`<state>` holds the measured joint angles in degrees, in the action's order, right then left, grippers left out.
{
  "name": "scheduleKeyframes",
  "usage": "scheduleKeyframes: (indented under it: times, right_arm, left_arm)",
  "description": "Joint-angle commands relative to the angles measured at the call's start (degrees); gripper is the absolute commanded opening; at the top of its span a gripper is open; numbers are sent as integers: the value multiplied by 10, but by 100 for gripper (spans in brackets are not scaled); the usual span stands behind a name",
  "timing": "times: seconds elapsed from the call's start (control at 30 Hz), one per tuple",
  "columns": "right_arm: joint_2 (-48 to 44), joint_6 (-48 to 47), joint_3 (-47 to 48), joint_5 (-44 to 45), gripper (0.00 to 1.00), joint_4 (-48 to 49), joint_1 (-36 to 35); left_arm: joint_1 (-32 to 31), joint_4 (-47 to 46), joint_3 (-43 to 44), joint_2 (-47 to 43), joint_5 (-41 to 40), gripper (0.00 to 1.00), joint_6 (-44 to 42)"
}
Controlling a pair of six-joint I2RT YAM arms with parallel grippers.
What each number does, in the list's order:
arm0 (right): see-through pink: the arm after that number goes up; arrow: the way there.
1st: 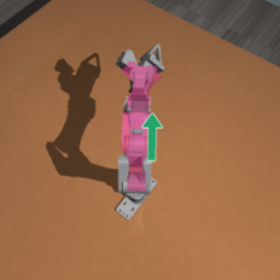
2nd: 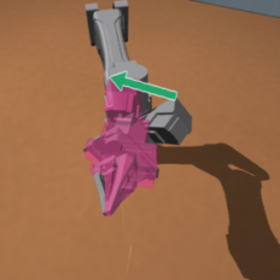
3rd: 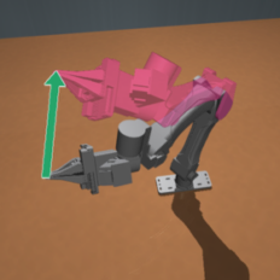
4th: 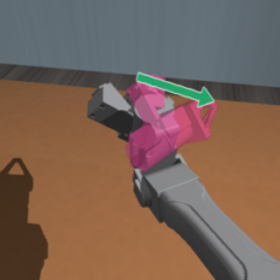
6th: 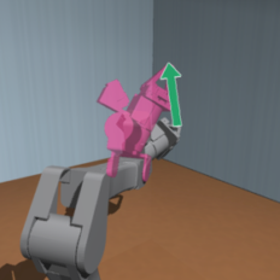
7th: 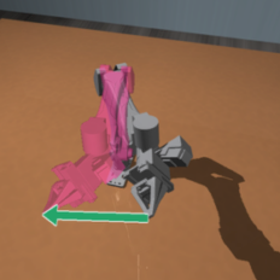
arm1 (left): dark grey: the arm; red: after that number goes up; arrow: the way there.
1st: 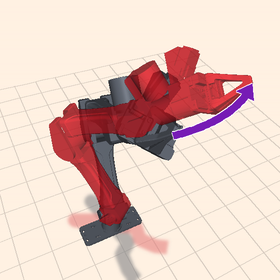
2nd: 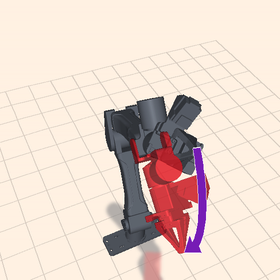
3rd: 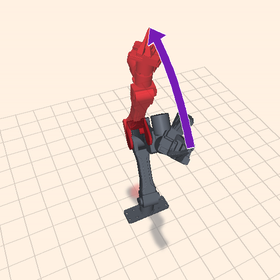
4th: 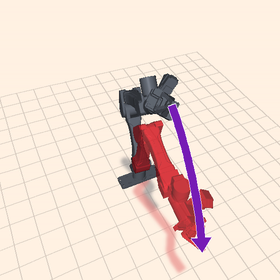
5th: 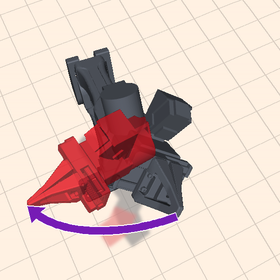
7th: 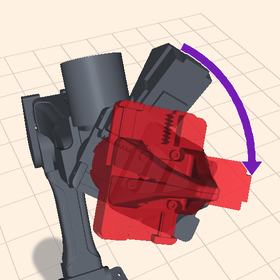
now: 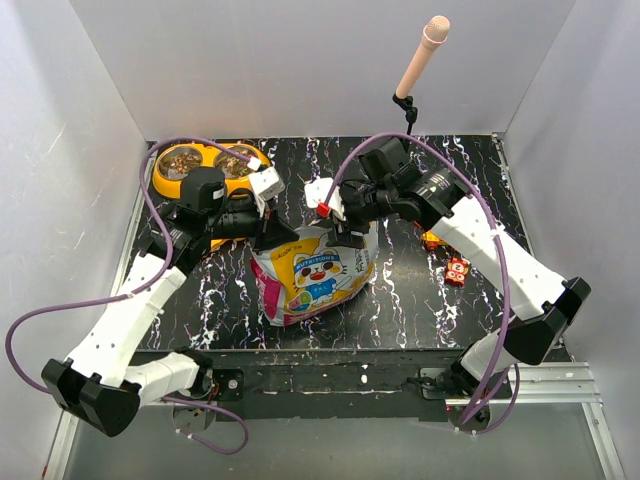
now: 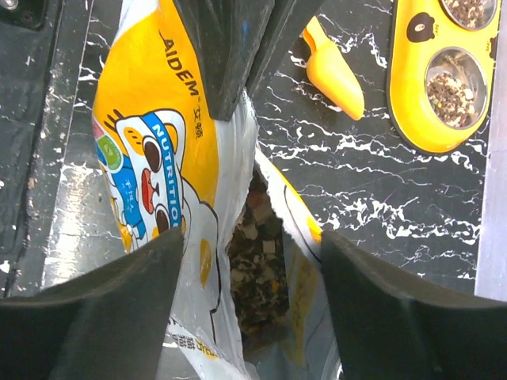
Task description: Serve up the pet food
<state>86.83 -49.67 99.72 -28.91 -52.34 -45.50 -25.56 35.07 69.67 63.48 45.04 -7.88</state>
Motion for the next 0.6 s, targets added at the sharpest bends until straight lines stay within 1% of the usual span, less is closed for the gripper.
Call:
scheduleKeyframes:
  times: [0.0,0.2,0.4,0.5,0.57]
  right_arm:
    - [-21,10,-24,52,81,-9,22]
    - [-40,47,-37,21,86,7,66]
    - [-60,42,-59,0,87,6,100]
    - [-61,33,-66,-9,76,0,106]
    - [-61,28,-69,-13,60,0,107]
  left_arm:
    - [1,-126,21,-85,99,0,23]
    - [1,-118,11,-95,102,0,24]
    - [1,-120,5,-99,107,0,29]
    - [1,-118,3,-102,110,0,29]
    - [1,-114,-1,-104,113,0,29]
